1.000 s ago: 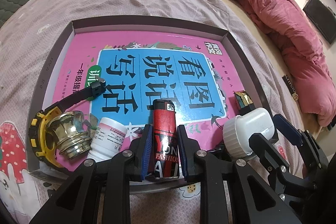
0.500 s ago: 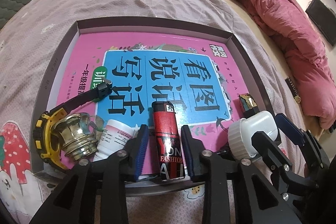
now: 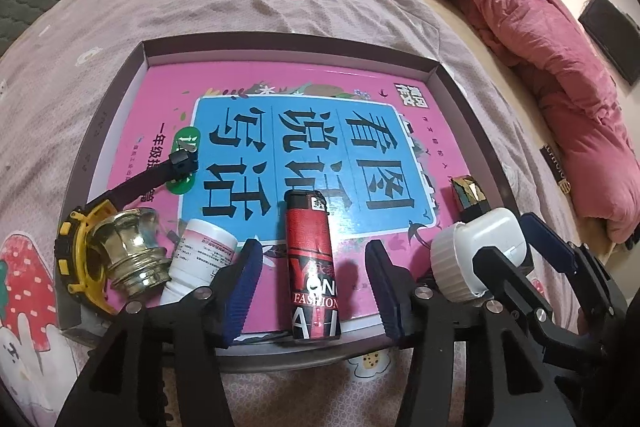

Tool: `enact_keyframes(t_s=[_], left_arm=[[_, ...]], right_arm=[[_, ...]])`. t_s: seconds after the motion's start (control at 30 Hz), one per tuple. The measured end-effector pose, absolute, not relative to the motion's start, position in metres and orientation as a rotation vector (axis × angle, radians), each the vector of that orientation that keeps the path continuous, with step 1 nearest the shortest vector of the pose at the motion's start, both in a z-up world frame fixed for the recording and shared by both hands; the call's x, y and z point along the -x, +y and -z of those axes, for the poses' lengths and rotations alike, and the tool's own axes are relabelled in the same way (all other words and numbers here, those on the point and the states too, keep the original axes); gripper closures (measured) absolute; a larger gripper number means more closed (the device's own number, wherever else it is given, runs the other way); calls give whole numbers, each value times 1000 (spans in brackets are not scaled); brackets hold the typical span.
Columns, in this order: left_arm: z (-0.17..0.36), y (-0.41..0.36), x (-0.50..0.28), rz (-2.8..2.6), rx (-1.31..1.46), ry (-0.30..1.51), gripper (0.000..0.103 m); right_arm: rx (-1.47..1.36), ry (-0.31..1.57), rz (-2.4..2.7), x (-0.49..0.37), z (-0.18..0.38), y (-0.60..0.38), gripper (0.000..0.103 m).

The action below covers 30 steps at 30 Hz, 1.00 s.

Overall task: Organize rigid objects
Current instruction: 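Lower lighter into tray, open left gripper while right gripper lowers earbuds case there, then open right gripper to release earbuds case in tray while left gripper withdraws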

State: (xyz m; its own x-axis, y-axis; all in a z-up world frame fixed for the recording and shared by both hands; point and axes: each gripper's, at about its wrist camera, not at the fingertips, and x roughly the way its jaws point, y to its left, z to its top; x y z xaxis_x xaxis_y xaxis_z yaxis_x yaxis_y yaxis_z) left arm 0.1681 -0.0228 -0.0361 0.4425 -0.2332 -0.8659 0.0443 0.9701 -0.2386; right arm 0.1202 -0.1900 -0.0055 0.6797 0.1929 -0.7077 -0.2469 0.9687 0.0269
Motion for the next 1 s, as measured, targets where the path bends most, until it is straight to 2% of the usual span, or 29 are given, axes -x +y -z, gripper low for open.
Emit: enact_keyframes(t_s=[0.47,1.0], left_arm=[[29,-13,-159,191,224,1081,43],[9,6,-149,175,235,1032,42]], right_arm=[[70,786,-245,-122,5,-191,40],[89,802,-262,-127,7,-177,40]])
